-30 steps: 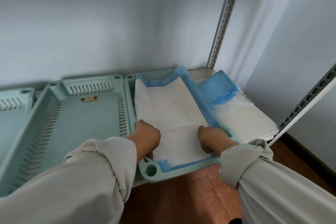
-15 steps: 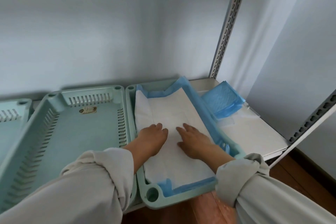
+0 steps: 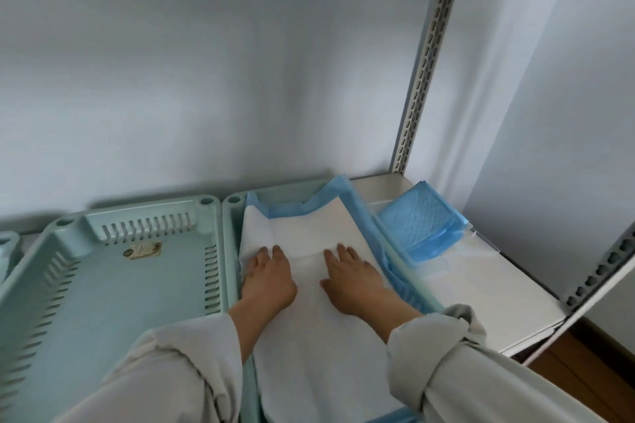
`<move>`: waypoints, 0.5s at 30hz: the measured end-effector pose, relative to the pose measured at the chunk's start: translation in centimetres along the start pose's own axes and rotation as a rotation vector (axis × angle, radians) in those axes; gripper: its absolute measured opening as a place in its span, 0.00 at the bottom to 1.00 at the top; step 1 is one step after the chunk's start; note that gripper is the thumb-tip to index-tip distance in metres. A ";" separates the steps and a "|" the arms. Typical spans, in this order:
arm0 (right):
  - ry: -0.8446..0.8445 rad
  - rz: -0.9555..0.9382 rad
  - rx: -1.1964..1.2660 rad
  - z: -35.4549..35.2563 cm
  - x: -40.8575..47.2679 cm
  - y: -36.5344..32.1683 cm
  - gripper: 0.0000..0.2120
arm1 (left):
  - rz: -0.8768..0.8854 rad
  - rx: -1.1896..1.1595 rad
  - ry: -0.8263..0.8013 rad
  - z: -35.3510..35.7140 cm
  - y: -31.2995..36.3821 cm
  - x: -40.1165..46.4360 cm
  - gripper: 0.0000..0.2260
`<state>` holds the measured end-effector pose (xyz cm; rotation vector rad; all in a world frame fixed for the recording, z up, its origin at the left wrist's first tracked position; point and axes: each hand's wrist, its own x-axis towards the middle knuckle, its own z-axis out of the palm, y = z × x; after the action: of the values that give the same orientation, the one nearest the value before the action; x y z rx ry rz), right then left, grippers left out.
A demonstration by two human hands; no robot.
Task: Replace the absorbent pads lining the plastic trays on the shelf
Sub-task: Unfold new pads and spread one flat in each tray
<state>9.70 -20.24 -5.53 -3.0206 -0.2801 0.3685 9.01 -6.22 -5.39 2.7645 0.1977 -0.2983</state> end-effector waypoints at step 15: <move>0.044 0.076 0.077 1.0 5.9 2.4 0.33 | -0.241 -0.173 -0.039 -0.5 -0.1 5.8 0.34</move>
<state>15.52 -21.42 -8.08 -2.9651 -0.1443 0.3103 14.70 -5.40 -6.27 2.5621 0.5236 -0.3772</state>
